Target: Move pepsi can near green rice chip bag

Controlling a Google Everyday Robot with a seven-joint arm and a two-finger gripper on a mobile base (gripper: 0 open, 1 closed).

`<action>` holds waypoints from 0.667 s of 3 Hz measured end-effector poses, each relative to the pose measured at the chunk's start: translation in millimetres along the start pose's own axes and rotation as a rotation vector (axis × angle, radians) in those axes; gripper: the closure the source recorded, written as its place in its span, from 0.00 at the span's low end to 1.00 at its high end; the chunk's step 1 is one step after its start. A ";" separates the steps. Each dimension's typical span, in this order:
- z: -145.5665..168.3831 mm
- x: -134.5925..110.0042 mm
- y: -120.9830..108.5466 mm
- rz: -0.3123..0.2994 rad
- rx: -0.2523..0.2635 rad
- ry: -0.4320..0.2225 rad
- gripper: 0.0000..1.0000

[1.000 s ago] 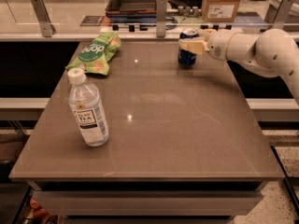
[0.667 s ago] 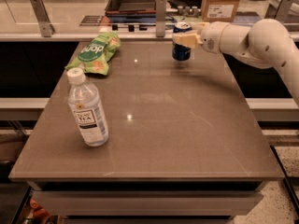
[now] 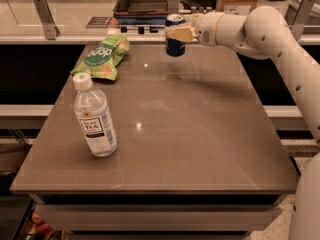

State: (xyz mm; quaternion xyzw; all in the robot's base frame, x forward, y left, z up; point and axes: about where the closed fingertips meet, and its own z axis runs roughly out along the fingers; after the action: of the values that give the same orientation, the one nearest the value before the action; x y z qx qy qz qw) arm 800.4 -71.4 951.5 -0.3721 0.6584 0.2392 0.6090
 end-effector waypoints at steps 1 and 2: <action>25.0 -8.1 20.2 0.000 -0.072 -0.033 1.00; 44.5 -11.3 45.4 0.001 -0.126 -0.054 1.00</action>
Offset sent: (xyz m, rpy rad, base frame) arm -0.0198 0.0980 -0.0099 0.0582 -0.0019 0.1953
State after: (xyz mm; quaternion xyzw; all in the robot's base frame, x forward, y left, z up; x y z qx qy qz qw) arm 792.5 -7.3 949.8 -0.4027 0.6255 0.2905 0.6018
